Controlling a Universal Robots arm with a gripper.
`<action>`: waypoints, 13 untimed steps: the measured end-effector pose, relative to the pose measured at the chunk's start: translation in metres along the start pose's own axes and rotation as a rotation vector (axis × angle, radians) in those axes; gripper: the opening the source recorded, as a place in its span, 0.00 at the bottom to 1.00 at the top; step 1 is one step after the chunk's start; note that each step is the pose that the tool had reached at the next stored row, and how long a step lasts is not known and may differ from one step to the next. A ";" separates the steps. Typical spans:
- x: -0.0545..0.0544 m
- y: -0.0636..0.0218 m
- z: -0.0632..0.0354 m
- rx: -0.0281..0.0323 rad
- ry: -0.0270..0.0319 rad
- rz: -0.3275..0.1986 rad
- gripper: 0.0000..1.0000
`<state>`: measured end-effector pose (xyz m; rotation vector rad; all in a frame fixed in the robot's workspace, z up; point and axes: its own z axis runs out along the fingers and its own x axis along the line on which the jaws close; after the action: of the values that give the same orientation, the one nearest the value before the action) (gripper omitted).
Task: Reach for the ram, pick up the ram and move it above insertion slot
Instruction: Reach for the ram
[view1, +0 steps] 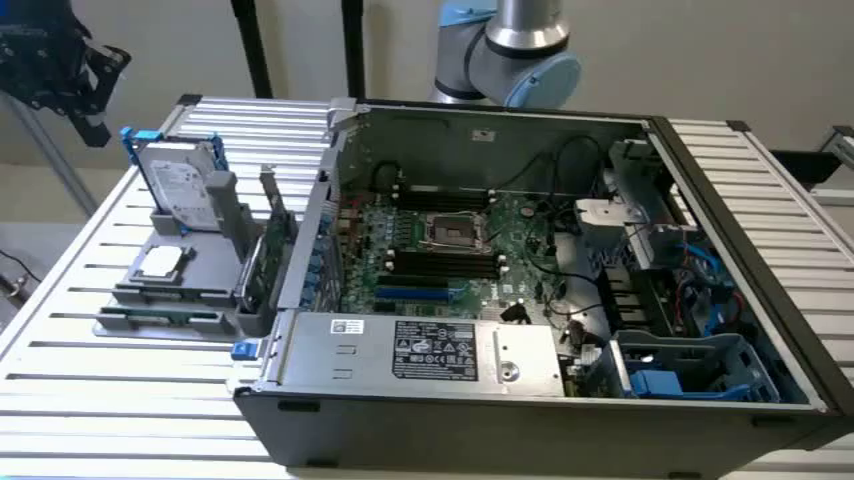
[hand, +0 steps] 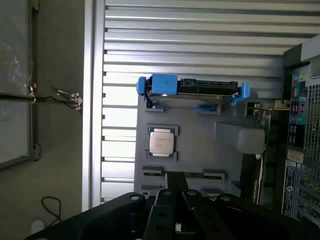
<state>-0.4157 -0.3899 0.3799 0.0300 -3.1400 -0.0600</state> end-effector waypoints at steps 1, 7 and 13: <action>0.000 0.0000 0.0000 0.0000 0.0000 0.000 0.11; 0.000 0.0000 0.0000 0.0000 0.0000 0.000 0.11; 0.000 -0.0004 0.0000 0.0001 0.0000 0.000 0.11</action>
<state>-0.4154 -0.3903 0.3799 0.0300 -3.1400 -0.0599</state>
